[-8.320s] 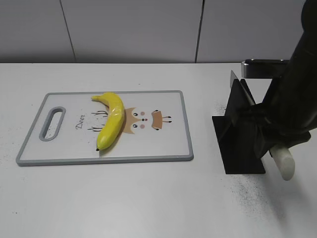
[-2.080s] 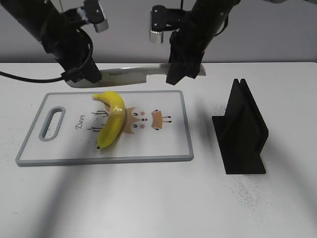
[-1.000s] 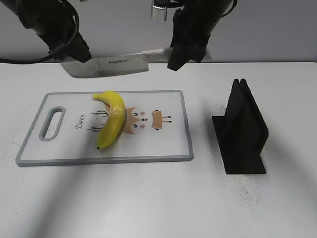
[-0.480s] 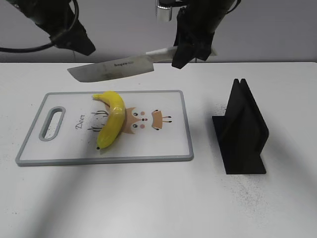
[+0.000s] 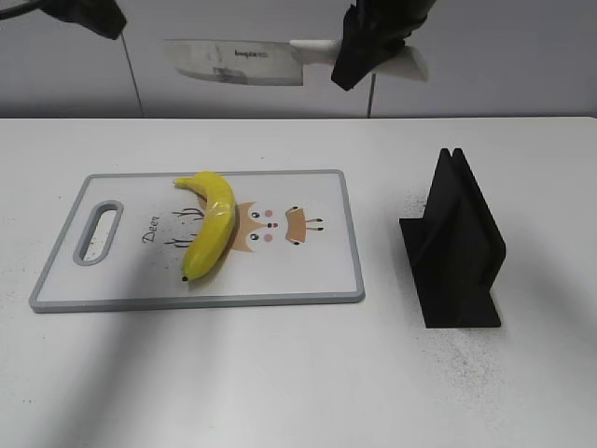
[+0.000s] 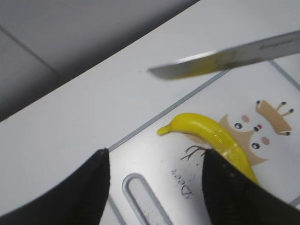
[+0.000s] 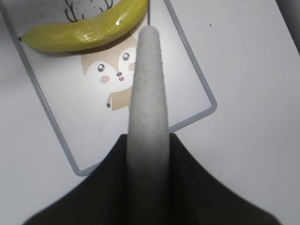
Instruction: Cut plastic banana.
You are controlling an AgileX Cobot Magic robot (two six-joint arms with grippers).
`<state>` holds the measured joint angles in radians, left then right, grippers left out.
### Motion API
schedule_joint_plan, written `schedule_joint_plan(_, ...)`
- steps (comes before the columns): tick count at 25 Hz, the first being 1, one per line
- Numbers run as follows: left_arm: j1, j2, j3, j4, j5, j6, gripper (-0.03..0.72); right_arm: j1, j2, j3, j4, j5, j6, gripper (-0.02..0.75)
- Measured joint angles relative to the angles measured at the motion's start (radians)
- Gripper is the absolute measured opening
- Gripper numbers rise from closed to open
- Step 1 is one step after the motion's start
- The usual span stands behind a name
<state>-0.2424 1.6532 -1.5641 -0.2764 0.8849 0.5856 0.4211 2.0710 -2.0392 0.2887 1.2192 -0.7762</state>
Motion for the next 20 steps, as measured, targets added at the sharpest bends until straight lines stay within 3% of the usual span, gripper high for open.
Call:
schedule_joint_plan(5,0.0,-0.031,0.0,0.225,0.1,-0.275,0.588,0.0,-0.034,0.0,-0.028,0.001,0.213,0.159)
schedule_joint_plan(8,0.002,-0.032,0.0,0.298,0.204,-0.363,0.588,0.0,-0.052,-0.002,-0.044,0.002,0.333,0.159)
schedule_joint_plan(12,0.037,-0.032,0.0,0.313,0.313,-0.422,0.588,0.0,-0.08,-0.003,-0.077,0.004,0.515,0.159)
schedule_joint_plan(20,0.181,-0.06,0.019,0.268,0.33,-0.435,0.592,-0.002,-0.138,-0.003,-0.184,0.007,0.813,0.159)
